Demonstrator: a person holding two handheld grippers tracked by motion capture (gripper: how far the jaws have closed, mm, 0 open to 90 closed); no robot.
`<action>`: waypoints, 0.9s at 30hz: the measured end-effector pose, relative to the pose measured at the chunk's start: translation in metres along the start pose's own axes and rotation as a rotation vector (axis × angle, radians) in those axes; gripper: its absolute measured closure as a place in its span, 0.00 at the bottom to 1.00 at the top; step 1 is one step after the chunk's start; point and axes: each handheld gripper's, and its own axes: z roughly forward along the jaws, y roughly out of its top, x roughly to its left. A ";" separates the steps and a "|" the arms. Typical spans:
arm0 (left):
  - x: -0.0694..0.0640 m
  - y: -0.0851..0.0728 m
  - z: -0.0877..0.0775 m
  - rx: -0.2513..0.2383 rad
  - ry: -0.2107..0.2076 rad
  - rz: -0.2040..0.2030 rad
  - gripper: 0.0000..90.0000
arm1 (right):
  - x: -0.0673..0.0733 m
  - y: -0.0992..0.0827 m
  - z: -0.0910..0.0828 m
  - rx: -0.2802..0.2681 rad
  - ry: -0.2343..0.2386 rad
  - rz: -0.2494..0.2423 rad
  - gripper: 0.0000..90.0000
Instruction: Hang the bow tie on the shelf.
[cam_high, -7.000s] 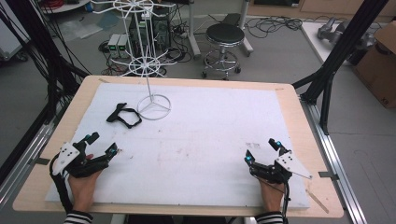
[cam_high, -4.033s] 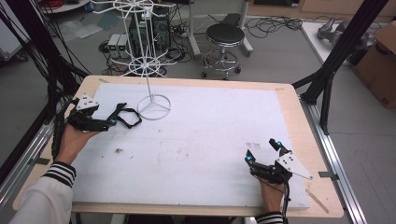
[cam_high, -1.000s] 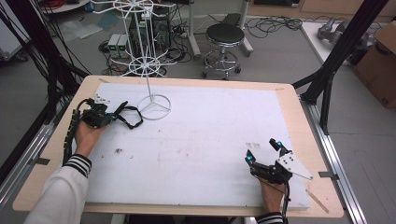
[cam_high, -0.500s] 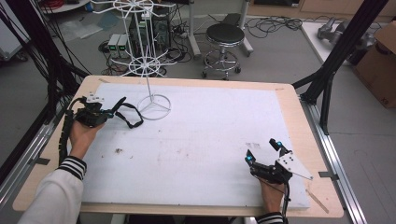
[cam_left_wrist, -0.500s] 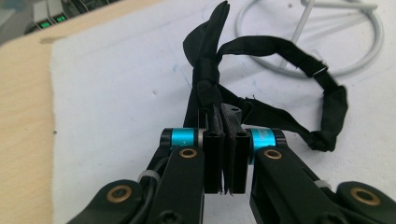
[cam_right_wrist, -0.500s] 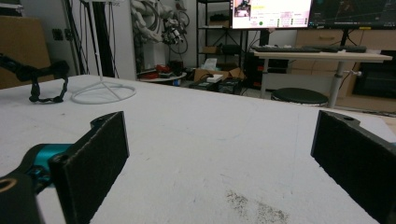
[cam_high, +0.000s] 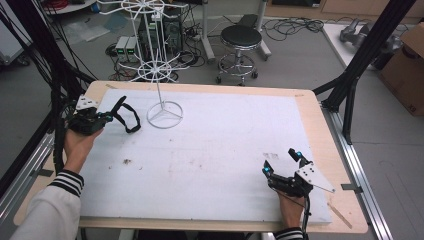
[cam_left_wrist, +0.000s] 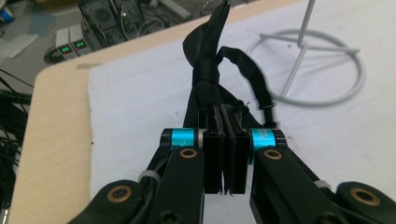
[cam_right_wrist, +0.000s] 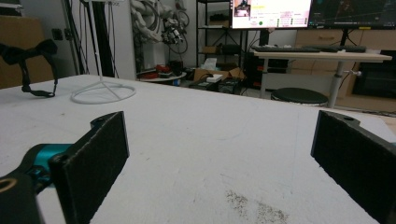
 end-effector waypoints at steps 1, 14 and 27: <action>0.000 0.001 -0.002 -0.006 -0.001 0.000 0.97 | 0.000 0.000 0.000 0.003 0.001 0.005 0.03; -0.007 0.007 -0.024 -0.102 -0.052 0.006 0.97 | 0.000 0.000 0.000 0.004 0.000 0.003 0.03; -0.029 0.017 -0.038 -0.163 -0.129 0.047 0.97 | 0.001 0.000 0.000 0.002 -0.002 0.003 0.03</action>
